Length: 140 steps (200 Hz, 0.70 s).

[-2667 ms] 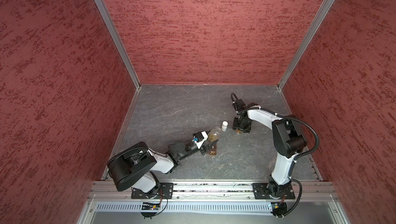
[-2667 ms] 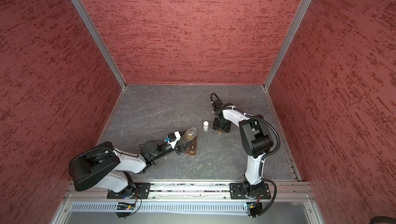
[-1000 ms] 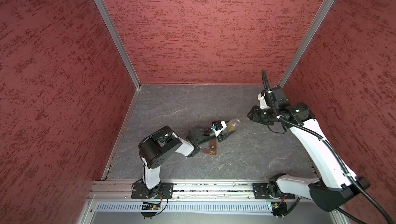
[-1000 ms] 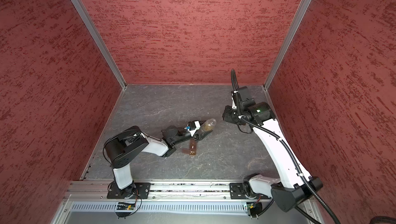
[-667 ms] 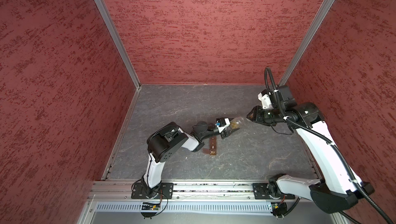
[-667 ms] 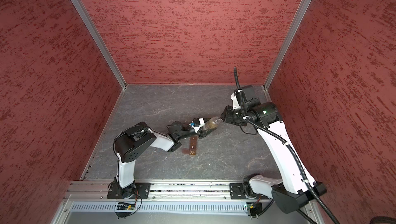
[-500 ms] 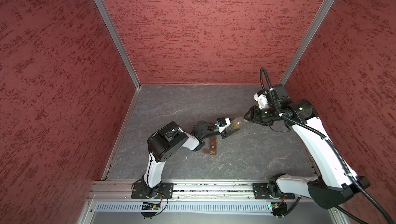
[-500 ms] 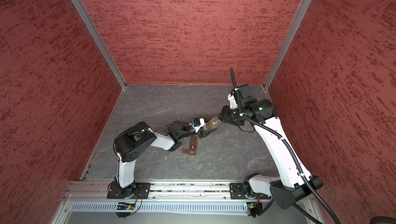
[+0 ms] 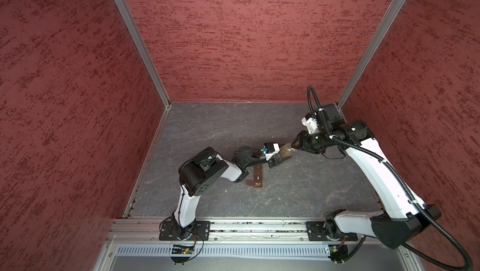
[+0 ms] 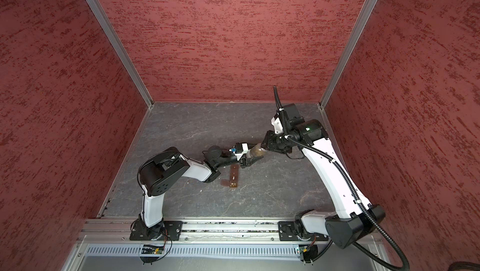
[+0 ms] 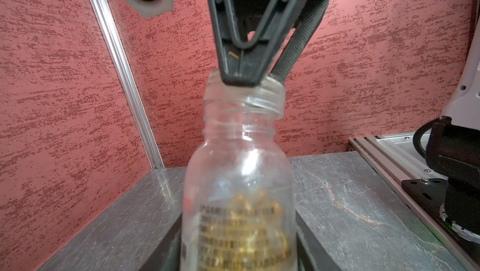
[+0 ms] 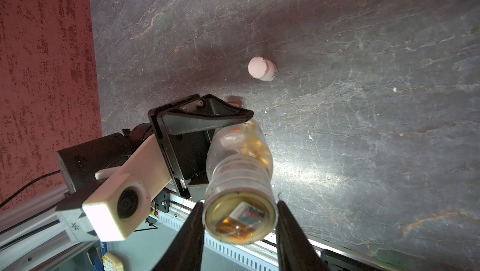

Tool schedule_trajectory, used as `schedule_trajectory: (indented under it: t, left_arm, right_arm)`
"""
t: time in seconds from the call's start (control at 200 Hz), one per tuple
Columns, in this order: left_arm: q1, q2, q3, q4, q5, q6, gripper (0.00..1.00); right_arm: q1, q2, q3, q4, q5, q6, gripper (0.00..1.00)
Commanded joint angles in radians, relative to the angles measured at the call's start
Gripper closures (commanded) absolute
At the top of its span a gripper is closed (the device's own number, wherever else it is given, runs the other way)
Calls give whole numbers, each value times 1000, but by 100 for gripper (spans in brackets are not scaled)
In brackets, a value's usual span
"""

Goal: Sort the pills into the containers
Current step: 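Carry the lid with the right gripper onto the mouth of the held bottle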

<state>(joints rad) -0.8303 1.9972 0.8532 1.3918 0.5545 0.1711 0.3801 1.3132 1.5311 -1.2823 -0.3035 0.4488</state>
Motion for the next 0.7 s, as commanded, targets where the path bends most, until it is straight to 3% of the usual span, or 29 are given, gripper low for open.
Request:
schedule_trajectory:
  t: [0.0, 0.696]
  left_arm:
    - [1, 7, 1, 22, 17, -5, 100]
    - [-18, 11, -16, 21, 77, 54, 100]
  right_arm:
    - [5, 3, -5, 27, -19, -28, 61]
    - [-23, 66, 32, 18, -22, -79, 60]
